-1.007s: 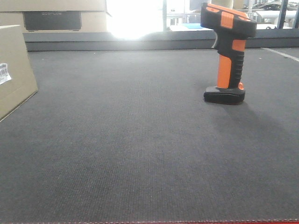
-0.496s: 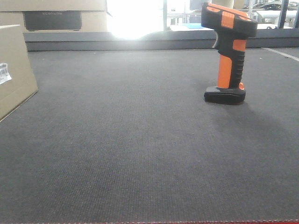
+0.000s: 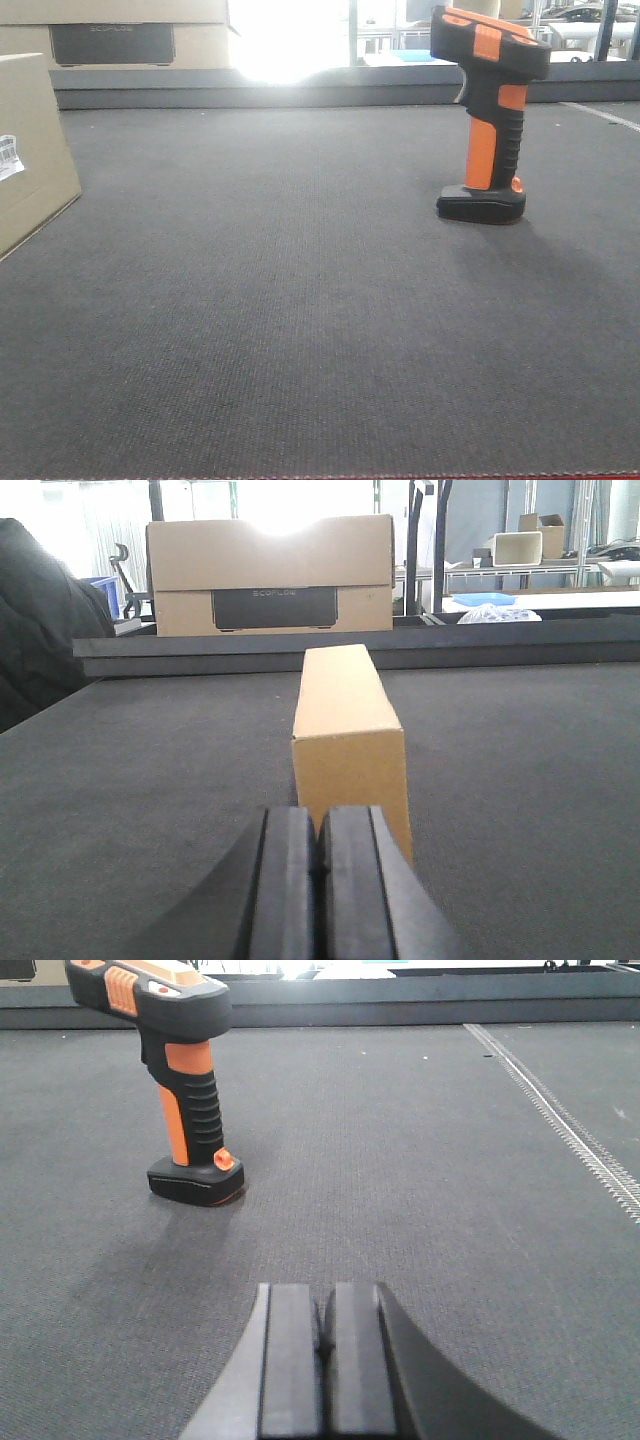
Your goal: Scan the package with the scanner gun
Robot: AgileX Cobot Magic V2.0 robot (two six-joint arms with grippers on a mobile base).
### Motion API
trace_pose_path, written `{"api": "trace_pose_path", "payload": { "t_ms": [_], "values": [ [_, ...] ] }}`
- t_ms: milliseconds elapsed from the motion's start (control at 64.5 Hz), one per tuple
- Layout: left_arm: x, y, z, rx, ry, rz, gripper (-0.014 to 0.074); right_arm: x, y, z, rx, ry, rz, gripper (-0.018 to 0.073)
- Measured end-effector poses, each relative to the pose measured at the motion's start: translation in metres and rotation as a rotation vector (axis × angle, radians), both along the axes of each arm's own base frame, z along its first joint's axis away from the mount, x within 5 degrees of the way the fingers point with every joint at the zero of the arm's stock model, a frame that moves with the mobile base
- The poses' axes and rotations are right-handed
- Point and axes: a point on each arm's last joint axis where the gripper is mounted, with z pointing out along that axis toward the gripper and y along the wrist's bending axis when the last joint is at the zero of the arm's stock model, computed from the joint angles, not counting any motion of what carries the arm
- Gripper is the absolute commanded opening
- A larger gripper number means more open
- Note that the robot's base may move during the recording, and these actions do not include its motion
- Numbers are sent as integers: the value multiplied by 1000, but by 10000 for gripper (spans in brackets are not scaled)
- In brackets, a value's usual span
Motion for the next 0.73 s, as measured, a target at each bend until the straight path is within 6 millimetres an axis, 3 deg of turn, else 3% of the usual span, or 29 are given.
{"api": "trace_pose_path", "payload": {
  "t_ms": [728],
  "values": [
    [0, 0, 0, 0, 0, 0, -111, 0, 0, 0, 0, 0, 0, -154]
  ]
}}
